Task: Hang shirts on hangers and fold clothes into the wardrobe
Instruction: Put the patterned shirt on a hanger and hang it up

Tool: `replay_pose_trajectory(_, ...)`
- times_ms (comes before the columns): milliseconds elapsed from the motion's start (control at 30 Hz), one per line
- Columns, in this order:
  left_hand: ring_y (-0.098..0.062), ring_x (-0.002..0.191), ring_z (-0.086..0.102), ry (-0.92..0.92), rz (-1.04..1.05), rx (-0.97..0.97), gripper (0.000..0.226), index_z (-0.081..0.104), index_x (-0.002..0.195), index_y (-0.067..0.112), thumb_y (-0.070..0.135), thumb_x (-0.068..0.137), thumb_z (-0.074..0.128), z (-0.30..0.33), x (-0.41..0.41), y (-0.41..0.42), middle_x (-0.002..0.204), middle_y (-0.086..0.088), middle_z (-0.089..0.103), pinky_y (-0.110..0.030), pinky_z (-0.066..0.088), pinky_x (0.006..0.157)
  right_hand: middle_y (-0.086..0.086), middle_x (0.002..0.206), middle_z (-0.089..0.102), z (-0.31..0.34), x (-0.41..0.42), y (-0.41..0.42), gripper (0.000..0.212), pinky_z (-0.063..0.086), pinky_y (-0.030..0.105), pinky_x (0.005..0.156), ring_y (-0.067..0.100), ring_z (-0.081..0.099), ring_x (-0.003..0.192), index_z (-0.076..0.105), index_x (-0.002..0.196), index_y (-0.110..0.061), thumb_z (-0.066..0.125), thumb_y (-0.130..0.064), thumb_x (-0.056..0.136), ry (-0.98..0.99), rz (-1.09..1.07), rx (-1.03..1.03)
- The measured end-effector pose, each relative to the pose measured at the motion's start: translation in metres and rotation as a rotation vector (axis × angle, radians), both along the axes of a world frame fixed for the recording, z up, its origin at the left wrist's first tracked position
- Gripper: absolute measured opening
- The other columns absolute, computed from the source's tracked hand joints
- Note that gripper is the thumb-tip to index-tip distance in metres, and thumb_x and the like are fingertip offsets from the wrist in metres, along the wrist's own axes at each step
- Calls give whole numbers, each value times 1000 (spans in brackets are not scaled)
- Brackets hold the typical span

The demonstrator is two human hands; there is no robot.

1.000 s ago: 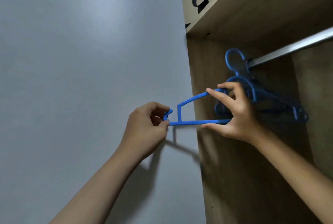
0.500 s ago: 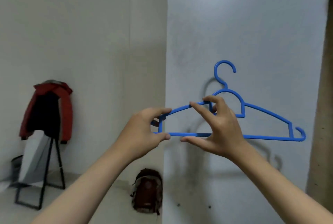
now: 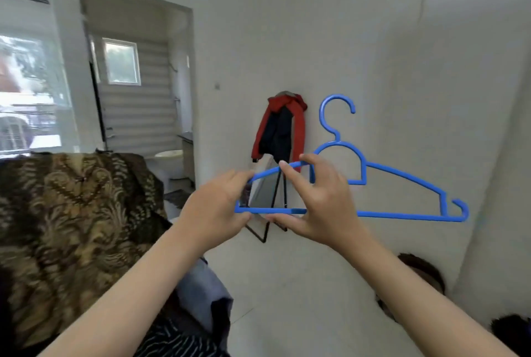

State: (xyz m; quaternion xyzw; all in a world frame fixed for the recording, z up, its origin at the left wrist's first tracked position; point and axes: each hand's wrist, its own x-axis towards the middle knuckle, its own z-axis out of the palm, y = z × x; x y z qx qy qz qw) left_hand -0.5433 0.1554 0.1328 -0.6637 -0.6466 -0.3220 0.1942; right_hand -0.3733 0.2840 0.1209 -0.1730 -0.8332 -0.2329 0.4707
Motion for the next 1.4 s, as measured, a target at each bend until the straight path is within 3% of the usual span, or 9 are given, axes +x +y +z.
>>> replay_pose_trajectory(233,-19,103,56,85,289,-181,72,31,144,13,26,83,66,-32,-139,5,121,-2,48,-30,49,83,22,127,53,-35,-165,61,81,47,40,75,31,57,98,54,134,-18,60,-71,73,-163,259,14)
replay_pose_trajectory(333,-16,103,56,86,413,-215,71,29,145,13,26,85,64,-36,-191,2,124,0,46,-25,47,78,22,133,50,-40,-221,94,77,44,44,85,33,56,107,54,134,-19,59,-68,75,-255,327,85)
replay_pose_trajectory(467,-10,85,55,31,533,-232,71,31,145,13,26,85,65,-43,-248,-12,117,4,47,-20,46,64,22,140,44,-48,-281,125,73,39,54,94,36,49,116,55,133,-22,59,-67,76,-231,403,84)
replay_pose_trajectory(567,-10,83,56,-5,600,-239,71,30,145,14,27,85,65,-50,-288,-27,116,5,47,-26,52,64,23,141,40,-51,-320,142,78,38,58,96,39,46,121,47,137,-24,57,-70,75,-199,431,28)
replay_pose_trajectory(733,-11,88,56,-6,637,-219,69,33,144,15,26,85,65,-53,-352,-44,117,4,48,-27,54,69,18,120,57,-60,-378,153,88,52,43,77,33,60,98,41,142,-13,49,-74,78,-253,465,-106)
replay_pose_trajectory(833,-11,86,55,3,610,-179,68,37,142,15,25,83,68,-54,-393,-46,115,5,50,-29,54,66,13,104,60,-62,-409,148,93,52,36,62,27,60,82,45,139,-6,54,-72,75,-262,461,-141)
replay_pose_trajectory(1000,-5,91,49,-6,598,-89,68,40,141,21,30,81,70,-54,-463,-40,114,11,51,-20,51,68,8,85,52,-50,-461,146,90,45,31,51,22,49,66,42,142,-23,52,-79,72,-202,412,-201)
replay_pose_trajectory(1167,-14,105,52,-79,633,27,64,44,137,10,24,81,70,-65,-527,-25,122,-2,50,-24,53,82,5,82,43,-55,-500,147,89,42,27,49,17,40,63,48,139,-19,58,-74,69,-156,368,-244)
replay_pose_trajectory(1400,-23,112,51,-311,845,21,58,47,134,12,26,82,69,-108,-594,0,125,-7,49,-34,52,84,3,77,38,-61,-529,170,89,38,25,41,16,37,55,52,136,-16,50,-77,70,-187,265,-328)
